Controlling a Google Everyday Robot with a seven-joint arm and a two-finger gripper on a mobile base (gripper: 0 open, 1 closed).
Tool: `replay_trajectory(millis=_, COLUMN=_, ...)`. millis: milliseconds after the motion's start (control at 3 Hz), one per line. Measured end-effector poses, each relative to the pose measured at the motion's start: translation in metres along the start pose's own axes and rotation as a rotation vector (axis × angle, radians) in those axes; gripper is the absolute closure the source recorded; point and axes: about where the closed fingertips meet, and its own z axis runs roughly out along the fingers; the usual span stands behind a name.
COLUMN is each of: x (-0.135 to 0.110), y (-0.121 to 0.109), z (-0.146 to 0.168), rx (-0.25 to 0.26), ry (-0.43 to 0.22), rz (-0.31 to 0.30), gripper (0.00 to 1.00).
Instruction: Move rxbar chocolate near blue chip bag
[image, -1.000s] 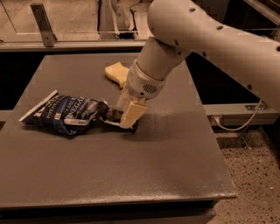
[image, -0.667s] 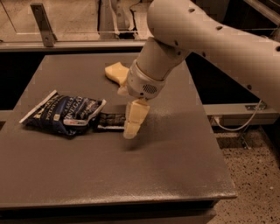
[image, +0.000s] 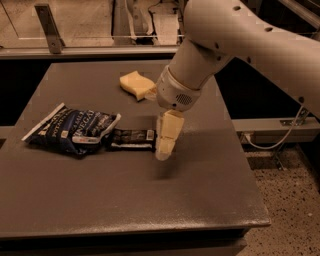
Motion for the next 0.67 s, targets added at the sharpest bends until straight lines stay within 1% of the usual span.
replay_trajectory(millis=333, x=0.024, y=0.004, z=-0.021, rx=0.022, ry=0.001, rz=0.036, gripper=0.0)
replay_trajectory(millis=667, x=0.048, y=0.007, z=-0.037, rx=0.06, ry=0.018, rz=0.093, gripper=0.0)
